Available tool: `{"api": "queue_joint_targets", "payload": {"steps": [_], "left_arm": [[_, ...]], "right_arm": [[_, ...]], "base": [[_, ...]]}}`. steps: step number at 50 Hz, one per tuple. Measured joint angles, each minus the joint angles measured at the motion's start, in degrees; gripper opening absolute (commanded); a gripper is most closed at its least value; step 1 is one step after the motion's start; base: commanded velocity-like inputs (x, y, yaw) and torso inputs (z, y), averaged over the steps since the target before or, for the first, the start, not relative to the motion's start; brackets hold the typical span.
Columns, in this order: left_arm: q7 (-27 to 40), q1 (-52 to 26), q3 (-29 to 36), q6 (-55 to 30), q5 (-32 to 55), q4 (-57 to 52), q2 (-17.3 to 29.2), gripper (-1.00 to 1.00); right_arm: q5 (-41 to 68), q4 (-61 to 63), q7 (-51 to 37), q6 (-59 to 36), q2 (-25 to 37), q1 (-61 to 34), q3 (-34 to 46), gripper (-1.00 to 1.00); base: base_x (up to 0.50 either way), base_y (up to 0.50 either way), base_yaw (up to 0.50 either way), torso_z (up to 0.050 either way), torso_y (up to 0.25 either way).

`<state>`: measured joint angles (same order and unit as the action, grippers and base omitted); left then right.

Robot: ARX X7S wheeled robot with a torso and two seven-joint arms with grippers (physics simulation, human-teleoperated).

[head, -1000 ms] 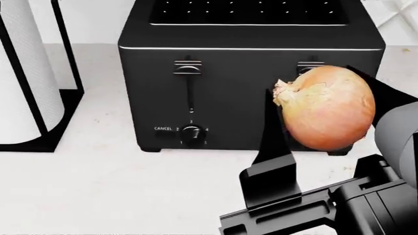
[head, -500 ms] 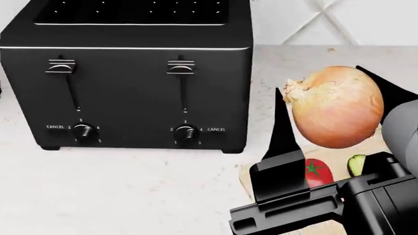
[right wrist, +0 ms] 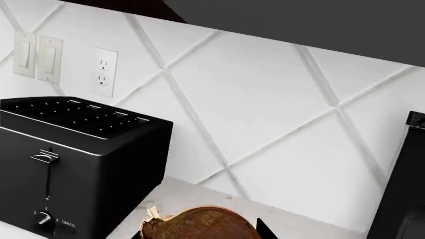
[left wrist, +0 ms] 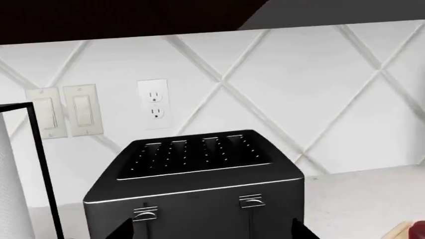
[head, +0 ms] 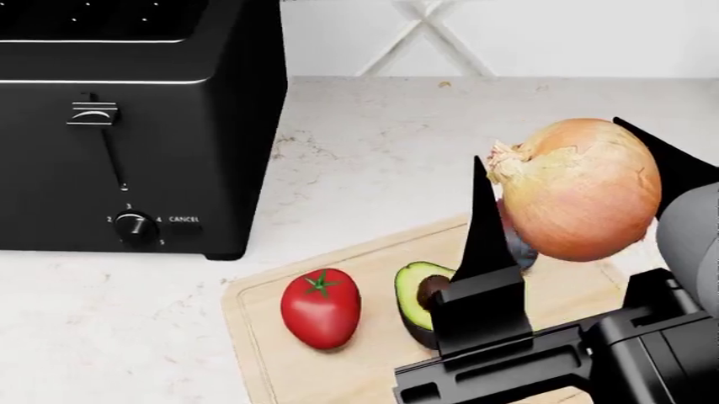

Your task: Place the avocado, onion, tomato and bell pepper on the cutting board.

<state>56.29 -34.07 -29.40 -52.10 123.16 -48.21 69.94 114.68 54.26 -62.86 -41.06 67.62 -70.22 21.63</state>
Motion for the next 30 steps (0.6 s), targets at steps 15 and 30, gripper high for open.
{"api": "queue_joint_targets", "payload": {"steps": [15,30], "left_arm": [[0.0,-0.3,0.5,0.3,0.1,0.0,0.2,1.0],[-0.1,-0.4,0.8,0.2,-0.1,0.0,0.1,1.0]], "right_arm": [[-0.5,-0.5,0.0,-0.7,-1.1,-0.3,0.5,-1.0],[-1.6,-2.5,3.3,-3.4,-1.4,0.6,1.7,-1.0]], "base": [[0.01,-0.42,0.0,0.0,0.0],[0.0,0.0,0.0,0.0,0.001]]}}
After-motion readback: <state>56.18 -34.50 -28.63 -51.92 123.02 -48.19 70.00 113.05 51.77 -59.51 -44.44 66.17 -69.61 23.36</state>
